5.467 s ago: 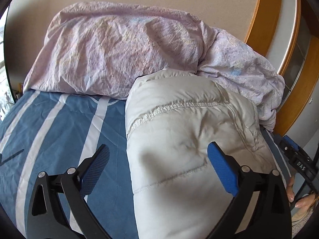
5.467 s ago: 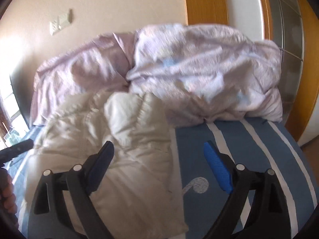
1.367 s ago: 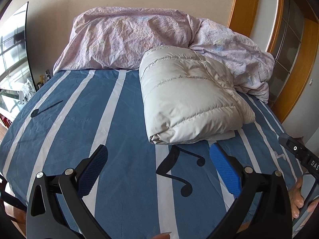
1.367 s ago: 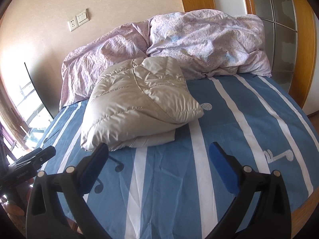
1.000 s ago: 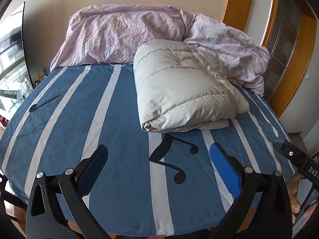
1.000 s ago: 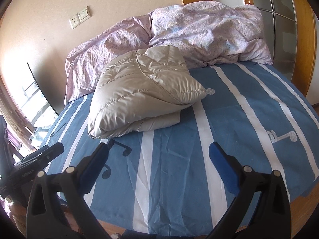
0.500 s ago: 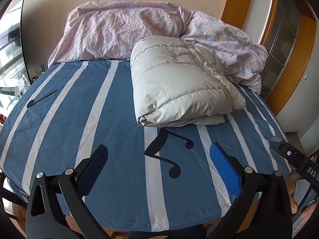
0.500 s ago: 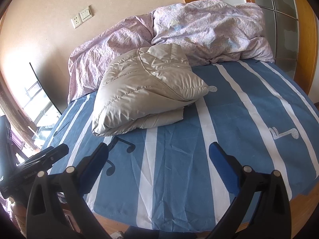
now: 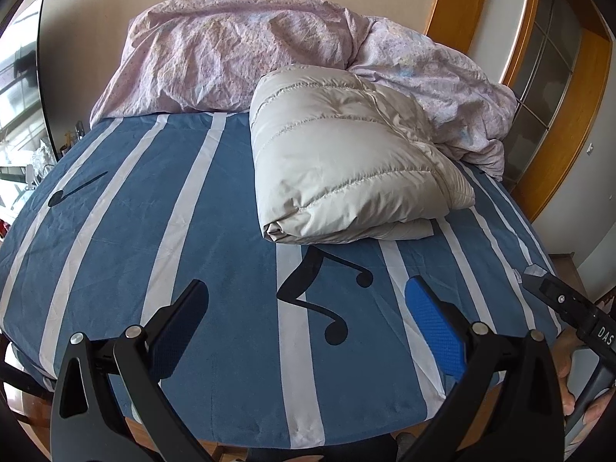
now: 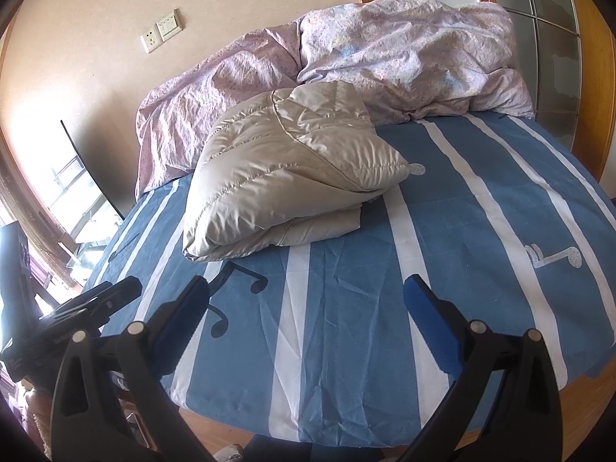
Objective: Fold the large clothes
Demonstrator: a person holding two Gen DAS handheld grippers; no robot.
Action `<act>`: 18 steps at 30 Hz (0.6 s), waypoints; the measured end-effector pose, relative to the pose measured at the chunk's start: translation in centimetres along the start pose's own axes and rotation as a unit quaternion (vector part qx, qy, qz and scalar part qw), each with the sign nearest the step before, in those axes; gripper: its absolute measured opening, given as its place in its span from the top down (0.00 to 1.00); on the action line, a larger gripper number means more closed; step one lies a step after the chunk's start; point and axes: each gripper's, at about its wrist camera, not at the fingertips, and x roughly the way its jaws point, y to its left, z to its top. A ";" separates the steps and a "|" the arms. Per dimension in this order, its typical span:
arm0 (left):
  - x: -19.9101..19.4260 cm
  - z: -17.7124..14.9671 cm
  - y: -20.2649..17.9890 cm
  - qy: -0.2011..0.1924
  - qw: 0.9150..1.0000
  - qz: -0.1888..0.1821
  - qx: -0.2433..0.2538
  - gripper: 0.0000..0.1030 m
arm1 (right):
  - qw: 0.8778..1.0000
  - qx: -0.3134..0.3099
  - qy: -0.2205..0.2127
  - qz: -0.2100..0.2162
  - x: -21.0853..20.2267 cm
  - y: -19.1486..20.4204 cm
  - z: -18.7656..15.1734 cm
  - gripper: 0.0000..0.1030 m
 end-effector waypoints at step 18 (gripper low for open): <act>0.7 0.2 -0.3 0.013 1.000 -0.022 -0.001 0.01 | 1.000 0.002 0.002 -0.002 0.2 -0.2 0.1 0.02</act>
